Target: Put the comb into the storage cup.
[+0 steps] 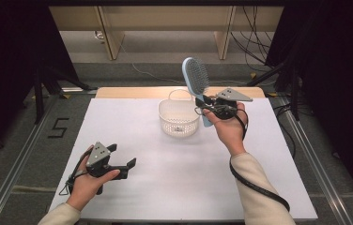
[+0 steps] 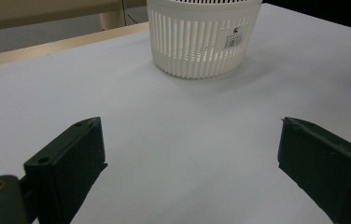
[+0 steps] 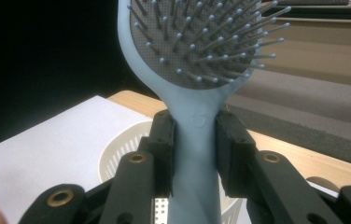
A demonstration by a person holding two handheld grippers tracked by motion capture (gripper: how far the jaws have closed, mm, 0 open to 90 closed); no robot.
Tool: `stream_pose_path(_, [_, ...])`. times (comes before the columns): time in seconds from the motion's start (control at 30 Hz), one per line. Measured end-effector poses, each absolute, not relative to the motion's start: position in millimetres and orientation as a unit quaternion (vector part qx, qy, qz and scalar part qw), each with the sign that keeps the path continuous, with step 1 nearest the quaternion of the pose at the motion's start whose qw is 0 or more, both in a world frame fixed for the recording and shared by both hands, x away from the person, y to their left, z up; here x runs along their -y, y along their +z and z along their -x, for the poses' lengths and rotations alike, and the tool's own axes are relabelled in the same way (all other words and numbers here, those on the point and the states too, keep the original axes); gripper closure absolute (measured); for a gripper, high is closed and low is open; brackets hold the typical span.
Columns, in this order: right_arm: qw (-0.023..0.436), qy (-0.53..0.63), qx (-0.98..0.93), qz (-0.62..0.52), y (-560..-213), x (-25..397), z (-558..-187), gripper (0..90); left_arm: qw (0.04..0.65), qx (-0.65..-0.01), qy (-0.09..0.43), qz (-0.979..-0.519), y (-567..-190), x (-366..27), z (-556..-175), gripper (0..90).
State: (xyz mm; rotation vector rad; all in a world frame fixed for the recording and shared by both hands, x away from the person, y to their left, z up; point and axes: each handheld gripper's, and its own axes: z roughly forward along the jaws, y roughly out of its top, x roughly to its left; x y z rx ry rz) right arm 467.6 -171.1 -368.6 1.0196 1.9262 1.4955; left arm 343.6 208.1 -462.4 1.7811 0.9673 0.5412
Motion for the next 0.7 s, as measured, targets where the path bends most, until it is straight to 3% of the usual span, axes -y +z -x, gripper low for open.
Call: stream_pose_path(0.7, [0.248, 0.548, -0.706, -0.373, -366.0, 164.9, -473.3, 70.5, 0.499, -0.399, 0.224, -0.736, -462.3, -208.0, -343.7, 6.9])
